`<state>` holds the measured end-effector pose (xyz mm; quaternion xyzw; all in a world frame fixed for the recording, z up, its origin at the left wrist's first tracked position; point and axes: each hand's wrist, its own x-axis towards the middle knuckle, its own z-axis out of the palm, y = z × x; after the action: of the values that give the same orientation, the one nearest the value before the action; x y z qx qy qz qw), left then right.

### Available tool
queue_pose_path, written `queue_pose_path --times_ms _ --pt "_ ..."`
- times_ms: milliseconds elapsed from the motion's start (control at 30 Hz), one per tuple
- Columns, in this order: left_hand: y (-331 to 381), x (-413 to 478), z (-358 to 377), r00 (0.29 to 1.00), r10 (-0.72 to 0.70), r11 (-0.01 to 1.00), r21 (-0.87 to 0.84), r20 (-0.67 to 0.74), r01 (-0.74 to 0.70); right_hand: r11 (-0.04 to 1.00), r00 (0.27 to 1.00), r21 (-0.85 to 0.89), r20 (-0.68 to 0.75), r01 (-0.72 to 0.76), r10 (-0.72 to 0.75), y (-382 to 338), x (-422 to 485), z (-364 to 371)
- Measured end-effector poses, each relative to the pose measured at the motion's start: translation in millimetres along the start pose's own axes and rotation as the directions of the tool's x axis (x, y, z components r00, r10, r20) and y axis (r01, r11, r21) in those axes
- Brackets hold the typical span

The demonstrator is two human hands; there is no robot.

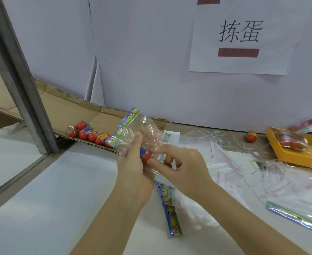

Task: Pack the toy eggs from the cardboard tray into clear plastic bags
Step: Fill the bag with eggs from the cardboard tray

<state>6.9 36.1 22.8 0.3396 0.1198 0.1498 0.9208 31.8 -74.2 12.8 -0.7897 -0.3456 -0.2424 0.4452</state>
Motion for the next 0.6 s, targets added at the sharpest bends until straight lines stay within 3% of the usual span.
queue_pose_path --times_ms 167,433,600 --pt "-4 -4 3 1.000 -0.012 1.000 0.028 0.009 0.012 1.000 0.999 0.012 -0.034 -0.019 0.020 2 -1 6" --pt "-9 -10 4 0.971 -0.107 0.994 0.034 0.213 0.102 0.996 0.994 -0.011 -0.072 -0.086 0.085 10 -2 10" --pt "1 -10 1 0.965 -0.062 0.998 -0.005 0.254 0.066 0.997 0.989 0.030 -0.132 -0.070 0.074 6 0 7"
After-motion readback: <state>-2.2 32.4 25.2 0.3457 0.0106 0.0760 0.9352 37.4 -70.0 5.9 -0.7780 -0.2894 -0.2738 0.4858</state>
